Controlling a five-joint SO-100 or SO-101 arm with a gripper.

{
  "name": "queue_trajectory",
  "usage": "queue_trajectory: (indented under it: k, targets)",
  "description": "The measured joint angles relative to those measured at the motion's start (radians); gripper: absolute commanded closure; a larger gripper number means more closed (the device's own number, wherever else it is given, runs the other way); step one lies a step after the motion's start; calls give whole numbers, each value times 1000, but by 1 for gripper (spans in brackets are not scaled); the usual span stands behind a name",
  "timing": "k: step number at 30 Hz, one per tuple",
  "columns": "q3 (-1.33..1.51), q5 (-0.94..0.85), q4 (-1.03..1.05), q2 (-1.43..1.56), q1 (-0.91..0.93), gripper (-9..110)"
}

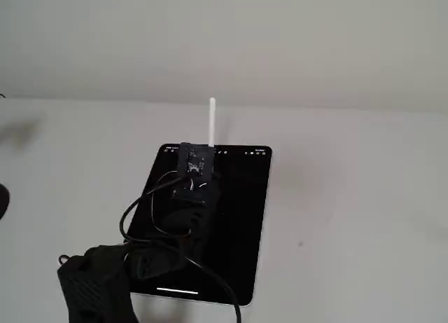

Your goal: Draw 2 dots in a circle representing the eyes of a stickman

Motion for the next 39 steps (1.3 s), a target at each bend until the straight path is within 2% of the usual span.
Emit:
queue_trajectory:
  k: [9, 15, 25, 31, 39]
  targets:
    - [-52, 328, 242, 193, 72, 102]
    - [-129, 621, 581, 413, 118, 102]
    - [-143, 951, 1046, 787, 138, 102]
    - [-74, 1074, 1465, 1189, 129, 102]
    - [270, 1094, 1770, 1825, 43, 102]
